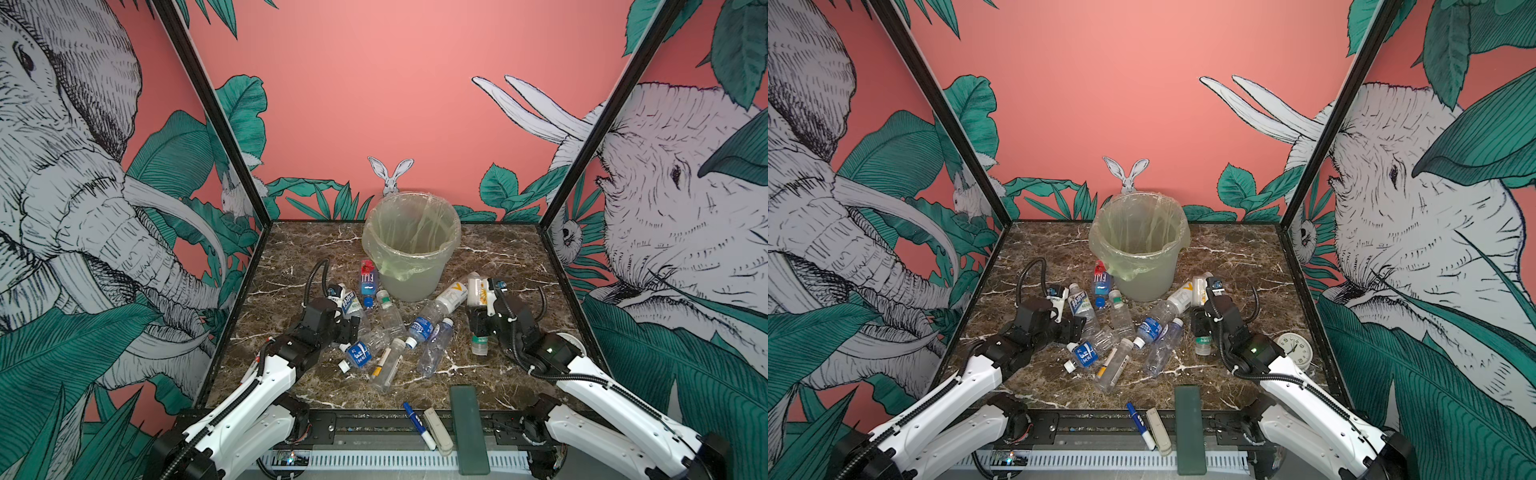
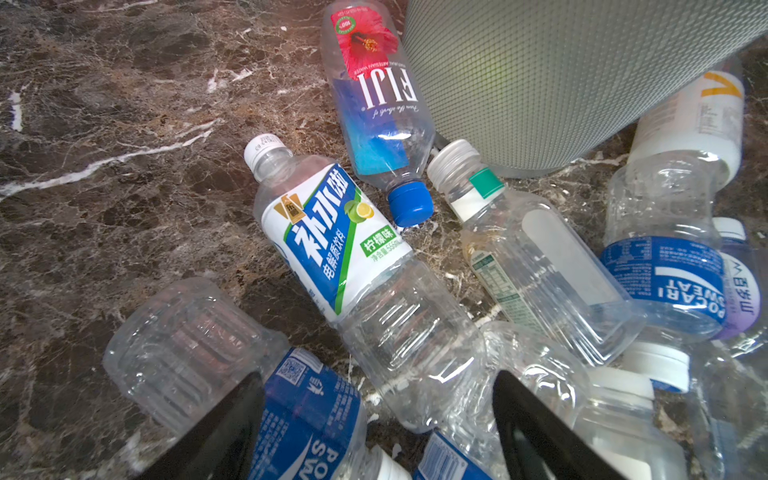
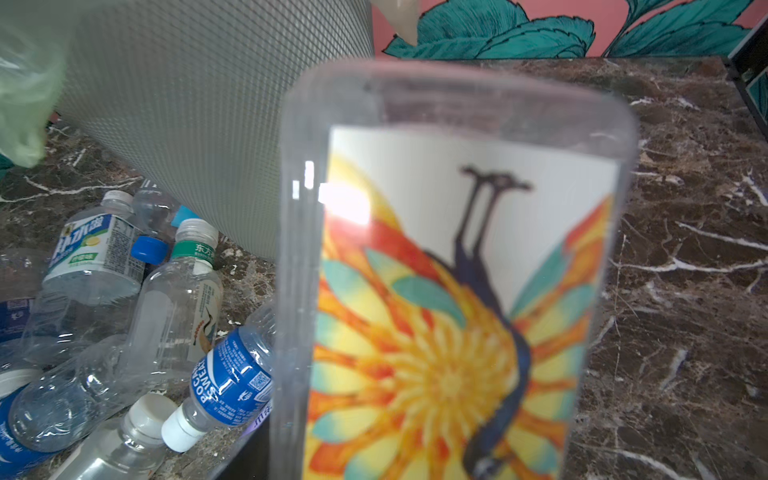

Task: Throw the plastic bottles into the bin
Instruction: 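Lift the peacock-label bottle with the right gripper and drop it into the bin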

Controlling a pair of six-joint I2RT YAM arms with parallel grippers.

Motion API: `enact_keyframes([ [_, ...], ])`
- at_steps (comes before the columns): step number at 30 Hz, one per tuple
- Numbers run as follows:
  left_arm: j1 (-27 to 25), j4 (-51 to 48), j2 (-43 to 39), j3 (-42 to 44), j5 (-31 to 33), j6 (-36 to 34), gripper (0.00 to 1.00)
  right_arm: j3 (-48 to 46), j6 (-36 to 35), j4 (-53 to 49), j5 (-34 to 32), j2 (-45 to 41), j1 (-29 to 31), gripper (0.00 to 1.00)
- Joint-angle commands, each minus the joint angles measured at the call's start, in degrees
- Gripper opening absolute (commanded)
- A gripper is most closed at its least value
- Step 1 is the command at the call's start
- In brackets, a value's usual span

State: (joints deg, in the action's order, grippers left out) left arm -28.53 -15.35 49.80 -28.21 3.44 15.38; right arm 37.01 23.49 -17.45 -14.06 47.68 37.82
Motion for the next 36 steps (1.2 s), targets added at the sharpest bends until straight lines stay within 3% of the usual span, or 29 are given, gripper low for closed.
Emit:
enact_keyframes([
  [1,-0.3,-1.6,-0.9,-1.9,-0.5,-0.4,0.87,3.6,-2.9,1.2,0.3,-1.3,0.7,0.51],
  [8,-0.3,-1.8,-0.8,-2.0,-0.5,-0.4,0.87,13.3,-6.2,-0.8,1.0,-0.5,1.3,0.51],
  [12,-0.3,-1.9,-0.9,-2.1,-0.1,-0.4,0.87,22.9,-8.2,-1.1,3.2,4.7,1.3,0.51],
  [19,-0.3,-1.6,-1.6,-1.9,0.1,-0.3,0.87,60.8,-10.5,-7.3,5.0,30.9,1.3,0.52],
  [20,-0.3,-1.5,-1.9,-1.8,0.2,-0.1,0.87,66.8,-11.3,-8.5,4.6,35.3,1.1,0.55],
  [21,-0.3,-1.5,-2.3,-1.7,0.3,0.3,0.87,73.3,-11.9,-9.9,3.2,40.3,0.8,0.69],
  [22,-0.3,-1.6,-2.8,-1.5,0.4,0.6,0.87,79.4,-11.6,-11.9,1.0,45.7,0.3,0.92],
  [23,-0.3,-1.8,-3.1,-1.4,0.7,1.0,0.87,84.8,-10.6,-15.0,1.1,50.1,-0.7,0.99],
  [25,-0.3,-3.5,-4.1,-1.8,1.3,1.5,0.87,94.7,-8.2,-22.6,-0.2,57.4,-2.4,0.99],
  [30,-0.3,-5.9,-7.8,-1.5,3.4,1.6,0.91,82.6,-9.0,-10.2,2.7,52.2,-2.4,0.99],
  [36,-0.5,-7.4,-8.4,-2.0,5.7,2.3,0.97,75.1,-10.1,-8.4,1.8,45.4,-2.4,0.99],
])
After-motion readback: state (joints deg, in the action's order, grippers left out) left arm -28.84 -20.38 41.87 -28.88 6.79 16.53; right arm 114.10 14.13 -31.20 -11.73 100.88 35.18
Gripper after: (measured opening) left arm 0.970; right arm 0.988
